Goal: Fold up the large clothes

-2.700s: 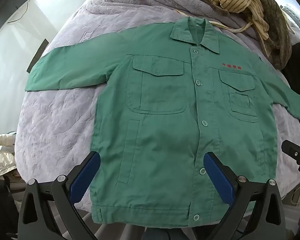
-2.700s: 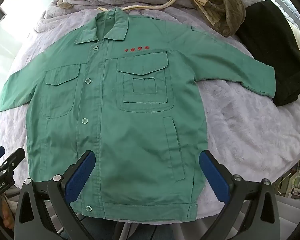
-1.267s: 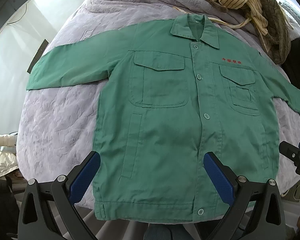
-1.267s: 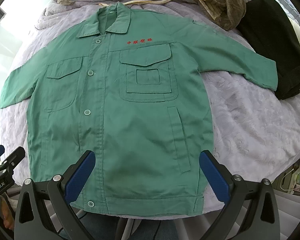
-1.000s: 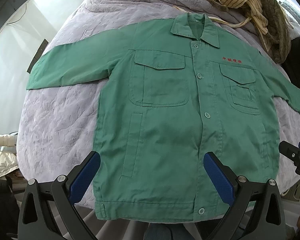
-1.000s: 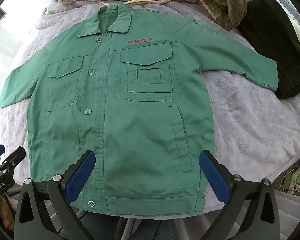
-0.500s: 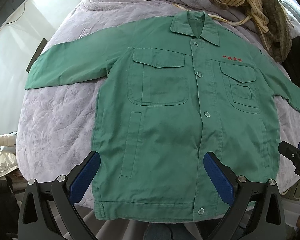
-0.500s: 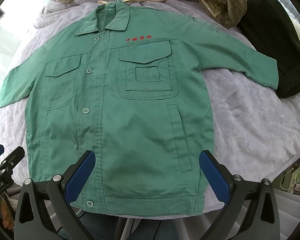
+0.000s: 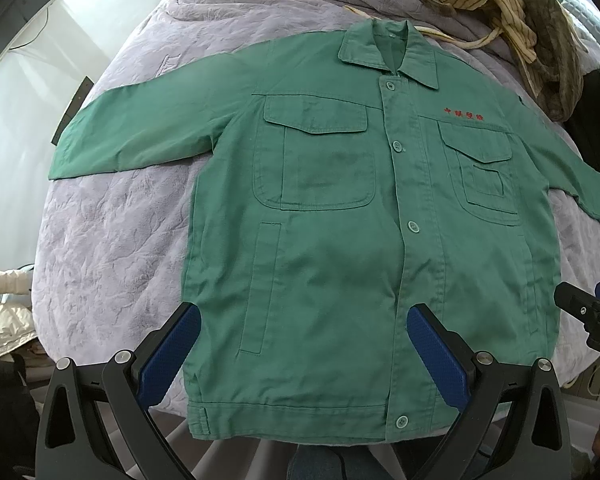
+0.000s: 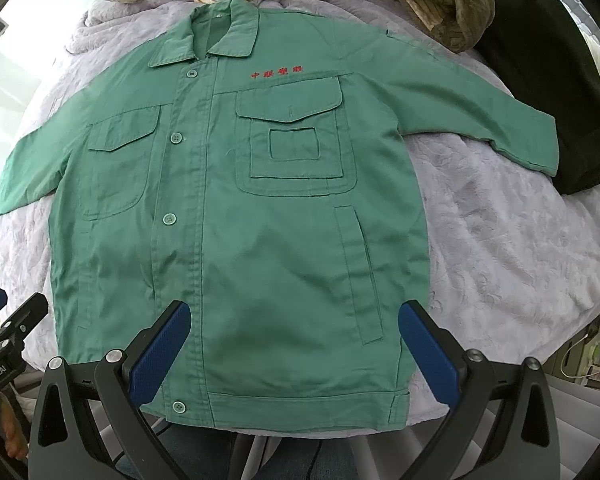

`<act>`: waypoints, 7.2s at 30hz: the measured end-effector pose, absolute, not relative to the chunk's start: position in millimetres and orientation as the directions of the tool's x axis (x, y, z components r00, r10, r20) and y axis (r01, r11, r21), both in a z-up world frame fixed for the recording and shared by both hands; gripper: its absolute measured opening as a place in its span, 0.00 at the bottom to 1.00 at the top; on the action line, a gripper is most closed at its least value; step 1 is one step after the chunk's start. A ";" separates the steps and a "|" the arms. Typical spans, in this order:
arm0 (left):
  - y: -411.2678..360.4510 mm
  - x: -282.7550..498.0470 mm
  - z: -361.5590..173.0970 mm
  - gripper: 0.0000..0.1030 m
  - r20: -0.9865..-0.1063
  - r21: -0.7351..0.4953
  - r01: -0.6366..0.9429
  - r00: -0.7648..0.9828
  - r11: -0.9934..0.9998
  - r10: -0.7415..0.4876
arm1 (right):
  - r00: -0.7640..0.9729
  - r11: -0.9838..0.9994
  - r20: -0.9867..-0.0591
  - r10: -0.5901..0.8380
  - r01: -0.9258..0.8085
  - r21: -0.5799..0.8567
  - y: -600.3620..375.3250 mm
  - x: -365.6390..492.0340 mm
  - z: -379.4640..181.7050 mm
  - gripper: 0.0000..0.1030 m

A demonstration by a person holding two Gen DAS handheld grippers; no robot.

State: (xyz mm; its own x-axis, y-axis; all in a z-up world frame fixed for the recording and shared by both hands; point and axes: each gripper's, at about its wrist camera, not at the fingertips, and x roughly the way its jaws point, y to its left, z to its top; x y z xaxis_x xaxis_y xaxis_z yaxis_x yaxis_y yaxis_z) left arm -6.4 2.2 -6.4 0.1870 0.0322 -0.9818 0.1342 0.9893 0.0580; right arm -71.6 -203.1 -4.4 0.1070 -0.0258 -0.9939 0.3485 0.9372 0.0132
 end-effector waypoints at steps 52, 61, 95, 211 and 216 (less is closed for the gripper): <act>303.3 194.5 -137.3 1.00 -0.866 -0.273 -0.350 0.495 0.896 -0.071 | 0.087 0.985 -0.985 0.152 0.072 0.159 -33.6 46.2 -103.3 1.00; 333.2 231.0 -118.7 0.27 -0.756 -0.428 -0.262 0.628 0.865 -0.184 | 0.080 0.979 -0.982 0.173 0.099 0.180 -12.8 66.5 -114.5 1.00; 368.2 219.1 -129.1 0.06 -0.723 -0.517 -0.342 0.665 0.784 -0.187 | 0.063 0.961 -0.976 0.208 0.173 0.216 -19.6 57.3 -107.1 1.00; 129.6 345.6 -125.4 0.06 -0.907 -0.272 0.225 0.265 0.936 -0.327 | 0.420 0.488 -0.570 0.706 0.294 0.822 -15.8 101.5 -147.1 0.60; 128.5 320.0 -97.0 0.06 -0.888 -0.246 0.261 0.324 0.933 -0.325 | 0.552 0.511 -0.719 0.423 0.510 0.692 -138.4 51.4 -132.7 0.60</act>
